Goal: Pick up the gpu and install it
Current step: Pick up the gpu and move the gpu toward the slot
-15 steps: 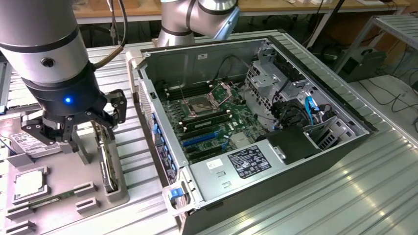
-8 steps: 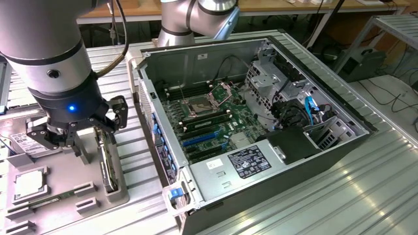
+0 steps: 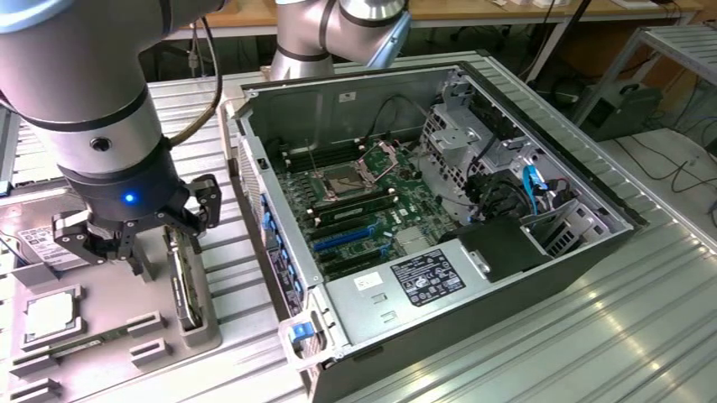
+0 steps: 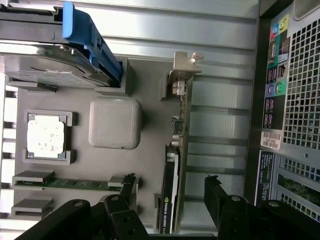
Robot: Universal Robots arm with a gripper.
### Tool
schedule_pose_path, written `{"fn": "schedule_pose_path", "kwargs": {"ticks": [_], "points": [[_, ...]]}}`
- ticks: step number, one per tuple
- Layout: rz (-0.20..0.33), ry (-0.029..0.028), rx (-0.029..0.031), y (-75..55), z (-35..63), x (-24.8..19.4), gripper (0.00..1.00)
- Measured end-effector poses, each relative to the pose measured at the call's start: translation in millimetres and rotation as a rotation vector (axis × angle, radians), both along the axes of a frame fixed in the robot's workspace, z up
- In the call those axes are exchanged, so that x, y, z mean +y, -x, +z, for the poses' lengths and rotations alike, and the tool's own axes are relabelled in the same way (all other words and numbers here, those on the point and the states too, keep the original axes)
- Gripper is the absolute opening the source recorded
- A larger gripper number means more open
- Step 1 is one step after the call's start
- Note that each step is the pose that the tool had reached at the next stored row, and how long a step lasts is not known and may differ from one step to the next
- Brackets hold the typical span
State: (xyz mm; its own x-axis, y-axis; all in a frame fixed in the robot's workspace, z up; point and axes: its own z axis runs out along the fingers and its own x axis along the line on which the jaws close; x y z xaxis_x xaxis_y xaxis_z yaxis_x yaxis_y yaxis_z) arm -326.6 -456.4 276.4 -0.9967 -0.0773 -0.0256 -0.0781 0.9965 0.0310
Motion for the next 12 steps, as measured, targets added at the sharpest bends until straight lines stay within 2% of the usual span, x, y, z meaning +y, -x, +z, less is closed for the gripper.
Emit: {"fn": "schedule_pose_path", "kwargs": {"ticks": [12], "points": [[0.000,0.0000,0.0000,0.0,-22.7,0.0,0.66]]}}
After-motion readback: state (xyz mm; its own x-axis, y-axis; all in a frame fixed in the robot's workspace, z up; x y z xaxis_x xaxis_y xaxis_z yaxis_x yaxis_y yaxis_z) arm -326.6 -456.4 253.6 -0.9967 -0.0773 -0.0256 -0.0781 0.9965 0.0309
